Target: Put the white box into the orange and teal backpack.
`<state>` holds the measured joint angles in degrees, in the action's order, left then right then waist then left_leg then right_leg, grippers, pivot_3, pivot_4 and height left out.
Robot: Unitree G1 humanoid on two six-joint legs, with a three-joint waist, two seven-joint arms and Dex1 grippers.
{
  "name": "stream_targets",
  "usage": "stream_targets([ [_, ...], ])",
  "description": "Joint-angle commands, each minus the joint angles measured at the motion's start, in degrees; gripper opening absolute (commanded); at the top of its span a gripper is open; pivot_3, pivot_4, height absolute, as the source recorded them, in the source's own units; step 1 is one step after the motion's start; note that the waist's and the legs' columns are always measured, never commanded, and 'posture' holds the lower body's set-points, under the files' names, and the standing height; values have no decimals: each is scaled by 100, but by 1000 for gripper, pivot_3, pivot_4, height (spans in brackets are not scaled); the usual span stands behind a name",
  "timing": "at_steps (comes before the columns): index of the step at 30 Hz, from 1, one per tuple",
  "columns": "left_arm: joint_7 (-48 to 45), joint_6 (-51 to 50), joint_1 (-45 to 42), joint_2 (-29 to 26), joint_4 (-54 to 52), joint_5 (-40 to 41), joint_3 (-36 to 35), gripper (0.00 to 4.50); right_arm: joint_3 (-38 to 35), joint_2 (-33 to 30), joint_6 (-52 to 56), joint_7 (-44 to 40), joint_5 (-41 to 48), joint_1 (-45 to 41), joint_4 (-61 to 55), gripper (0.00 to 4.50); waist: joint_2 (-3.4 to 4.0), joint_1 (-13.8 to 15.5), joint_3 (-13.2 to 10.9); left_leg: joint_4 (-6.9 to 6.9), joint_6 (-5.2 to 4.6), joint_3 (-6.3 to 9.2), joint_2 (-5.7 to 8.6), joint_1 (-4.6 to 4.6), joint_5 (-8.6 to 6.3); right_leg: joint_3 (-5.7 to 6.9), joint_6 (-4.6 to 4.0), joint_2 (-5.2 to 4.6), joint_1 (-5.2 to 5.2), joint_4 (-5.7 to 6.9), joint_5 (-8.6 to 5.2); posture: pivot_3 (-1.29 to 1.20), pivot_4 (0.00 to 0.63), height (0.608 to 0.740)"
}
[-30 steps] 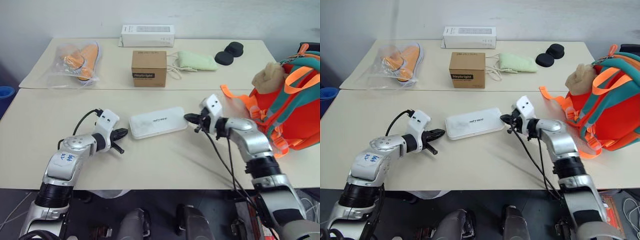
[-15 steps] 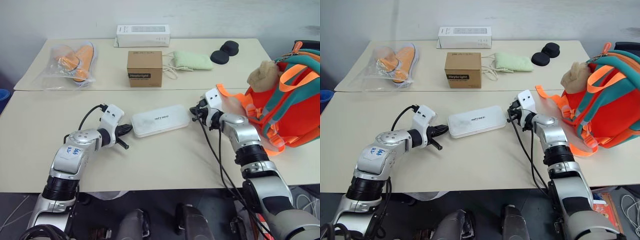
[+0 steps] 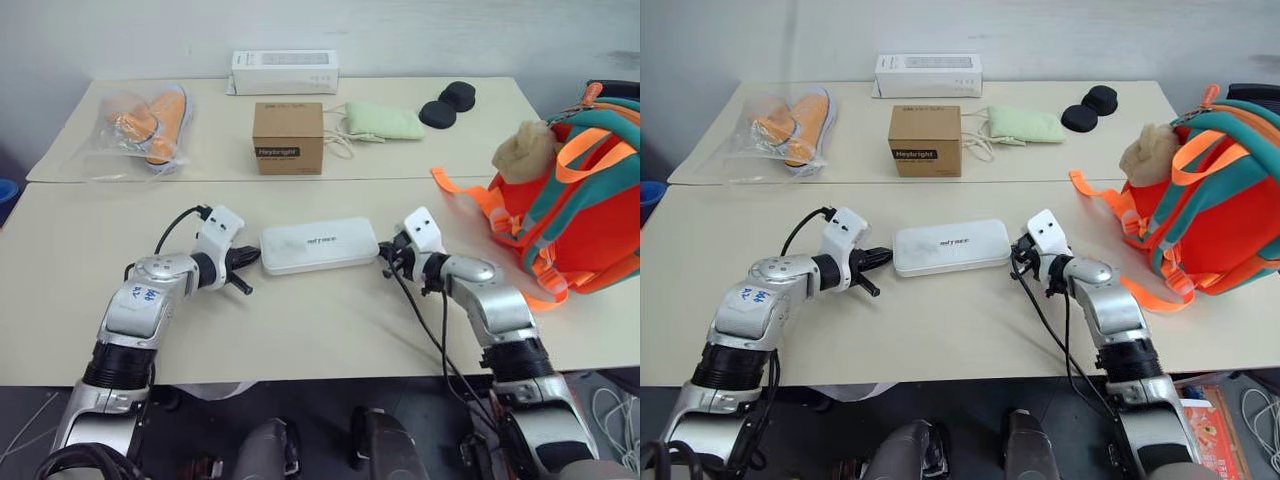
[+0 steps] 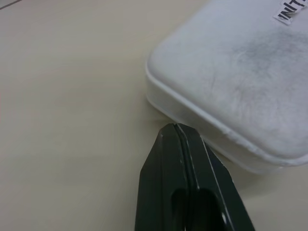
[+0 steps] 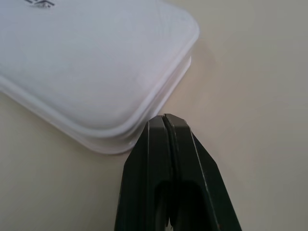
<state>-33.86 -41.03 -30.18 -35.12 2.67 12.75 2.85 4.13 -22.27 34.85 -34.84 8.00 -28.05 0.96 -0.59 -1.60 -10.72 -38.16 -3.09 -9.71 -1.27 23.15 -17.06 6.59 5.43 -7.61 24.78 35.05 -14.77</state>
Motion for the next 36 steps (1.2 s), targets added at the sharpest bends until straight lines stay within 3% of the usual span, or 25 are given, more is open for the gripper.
stream_targets([
  [1,-318,364,-271,-80,505,-41,-82,0,-152,-87,360,68,157,108,-441,11,0,0,0,0,1,-1,-1,1,1,1,0,2,2,1,0,0,150,740],
  [4,-593,152,-509,-68,1044,227,-303,0,-206,-196,409,76,145,105,-427,11,0,-2,0,-1,-1,-2,1,1,1,1,0,4,1,2,0,0,150,740],
  [12,-1739,-2738,-1434,-476,2699,1520,-931,2309,-224,-432,31,61,29,-283,192,0,0,-24,0,-3,-5,-4,3,3,4,5,1,15,2,5,0,0,150,740],
  [19,-1964,-3713,-2009,-275,3222,1887,-1029,4396,-82,-267,-223,101,-49,-552,553,0,0,-18,0,-10,-6,-10,3,1,5,0,3,18,1,9,-2,0,150,740],
  [27,-1866,-3111,-2009,396,3224,1388,-144,4486,192,73,-432,170,-160,-627,681,0,-2,26,2,-13,-8,-7,15,-8,7,-6,3,5,-6,23,-2,0,150,740],
  [36,-1680,-3081,-2481,1048,3806,1310,-344,4486,218,91,-516,130,-244,-434,607,0,0,127,9,-15,-14,3,29,-14,10,-7,5,-13,-14,29,-1,0,150,740],
])
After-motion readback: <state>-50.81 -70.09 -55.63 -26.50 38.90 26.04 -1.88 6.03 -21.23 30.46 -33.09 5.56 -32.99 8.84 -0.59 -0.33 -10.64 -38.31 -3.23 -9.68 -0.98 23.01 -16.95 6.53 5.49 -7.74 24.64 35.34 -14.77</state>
